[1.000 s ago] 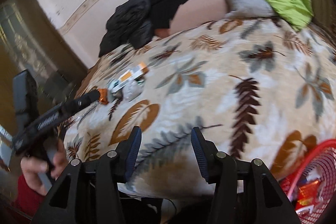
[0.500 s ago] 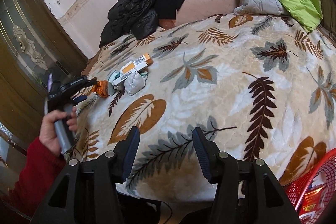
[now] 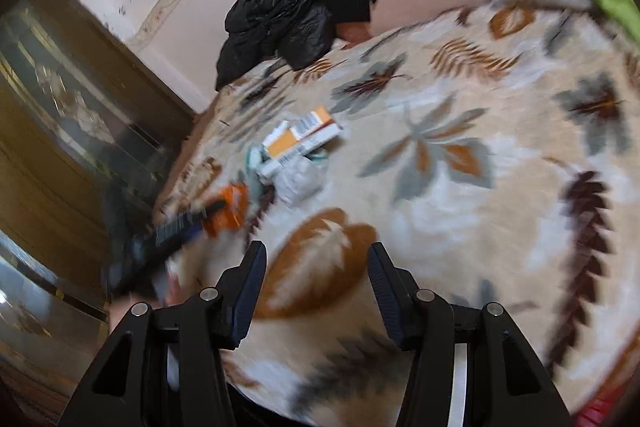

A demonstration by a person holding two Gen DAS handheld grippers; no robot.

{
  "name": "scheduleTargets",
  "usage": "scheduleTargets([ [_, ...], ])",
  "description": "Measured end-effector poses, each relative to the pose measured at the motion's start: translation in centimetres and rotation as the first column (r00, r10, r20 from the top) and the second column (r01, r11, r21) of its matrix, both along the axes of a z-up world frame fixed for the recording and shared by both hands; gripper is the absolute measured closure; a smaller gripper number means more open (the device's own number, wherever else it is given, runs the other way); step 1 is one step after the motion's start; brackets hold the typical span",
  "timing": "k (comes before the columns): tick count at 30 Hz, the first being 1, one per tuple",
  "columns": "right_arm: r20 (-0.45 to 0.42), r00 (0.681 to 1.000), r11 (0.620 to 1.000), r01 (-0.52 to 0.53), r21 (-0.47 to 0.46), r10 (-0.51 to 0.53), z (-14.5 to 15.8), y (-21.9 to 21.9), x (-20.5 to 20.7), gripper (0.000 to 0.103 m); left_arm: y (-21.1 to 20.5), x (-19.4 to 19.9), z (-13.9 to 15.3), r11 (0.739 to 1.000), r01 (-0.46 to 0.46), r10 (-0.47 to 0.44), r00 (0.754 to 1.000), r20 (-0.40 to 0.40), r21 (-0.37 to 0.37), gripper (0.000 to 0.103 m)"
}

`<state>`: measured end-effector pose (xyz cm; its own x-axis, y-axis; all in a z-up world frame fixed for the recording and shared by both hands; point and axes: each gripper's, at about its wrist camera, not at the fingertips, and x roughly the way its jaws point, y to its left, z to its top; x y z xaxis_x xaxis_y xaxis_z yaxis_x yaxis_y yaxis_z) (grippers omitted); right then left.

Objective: Collect trash
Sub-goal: 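Grasp the orange wrapper with the left tool while the right tool grasps the white medicine box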

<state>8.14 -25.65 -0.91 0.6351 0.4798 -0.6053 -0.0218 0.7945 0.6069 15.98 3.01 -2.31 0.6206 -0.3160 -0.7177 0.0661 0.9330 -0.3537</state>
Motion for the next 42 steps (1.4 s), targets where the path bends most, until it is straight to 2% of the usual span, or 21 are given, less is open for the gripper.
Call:
scheduleTargets([
  [3, -0.026, 1.0, 0.999, 0.015, 0.032, -0.014, -1.4, 0.4, 3.7, 0.047, -1.8, -2.0, 0.0, 0.998, 0.056, -0.056, 0.998, 0.007, 0.003, 0.052],
  [6, -0.054, 0.998, 0.997, 0.038, 0.067, -0.034, -2.9, 0.8, 7.5, 0.047, -3.2, -3.5, 0.1, 0.995, 0.074, -0.077, 0.995, 0.055, 0.068, 0.052],
  [10, -0.102, 0.993, 0.986, 0.068, 0.152, -0.053, -4.8, 1.0, 11.6, 0.047, -3.9, -3.6, 0.1, 0.991, 0.076, -0.085, 0.993, 0.085, 0.11, 0.052],
  [13, -0.124, 0.99, 0.977, 0.09, 0.195, -0.067, -5.9, 1.4, 14.2, 0.048, -3.7, -3.0, -0.3, 0.991, 0.077, -0.085, 0.994, 0.068, 0.106, 0.052],
  [15, -0.134, 0.989, 0.974, 0.089, 0.21, -0.061, -6.5, 2.1, 15.8, 0.052, -3.7, -2.8, -0.5, 0.991, 0.079, -0.086, 0.995, 0.06, 0.105, 0.052],
  [20, -0.159, 0.986, 0.962, 0.084, 0.26, -0.043, -7.8, 3.5, 17.6, 0.078, -3.8, -2.7, -0.6, 0.99, 0.077, -0.085, 0.994, 0.067, 0.118, 0.052],
  [24, -0.095, 0.994, 0.963, 0.08, 0.258, -0.057, -6.3, 2.8, 15.6, 0.083, -4.0, -2.9, -0.4, 0.988, 0.09, -0.1, 0.991, 0.083, 0.122, 0.052],
  [29, -0.009, 0.996, 0.961, 0.088, 0.262, -0.088, -3.7, -0.2, 9.9, 0.085, -5.0, -3.9, 0.5, 0.982, 0.117, -0.138, 0.981, 0.139, 0.15, 0.052],
  [35, 0.085, 0.988, 0.983, 0.113, 0.146, -0.127, -0.9, -3.0, 0.9, 0.089, -7.3, -6.1, 1.3, 0.96, 0.158, -0.206, 0.958, 0.202, 0.23, 0.052],
  [39, 0.121, 0.981, 0.987, 0.148, 0.058, -0.154, -0.8, -3.6, -3.9, 0.089, -9.5, -8.1, 1.7, 0.934, 0.178, -0.262, 0.931, 0.256, 0.309, 0.052],
  [42, 0.123, 0.977, 0.985, 0.169, 0.034, -0.172, -1.3, -4.1, -6.3, 0.088, -11.1, -9.6, 1.6, 0.912, 0.204, -0.31, 0.911, 0.271, 0.356, 0.052],
])
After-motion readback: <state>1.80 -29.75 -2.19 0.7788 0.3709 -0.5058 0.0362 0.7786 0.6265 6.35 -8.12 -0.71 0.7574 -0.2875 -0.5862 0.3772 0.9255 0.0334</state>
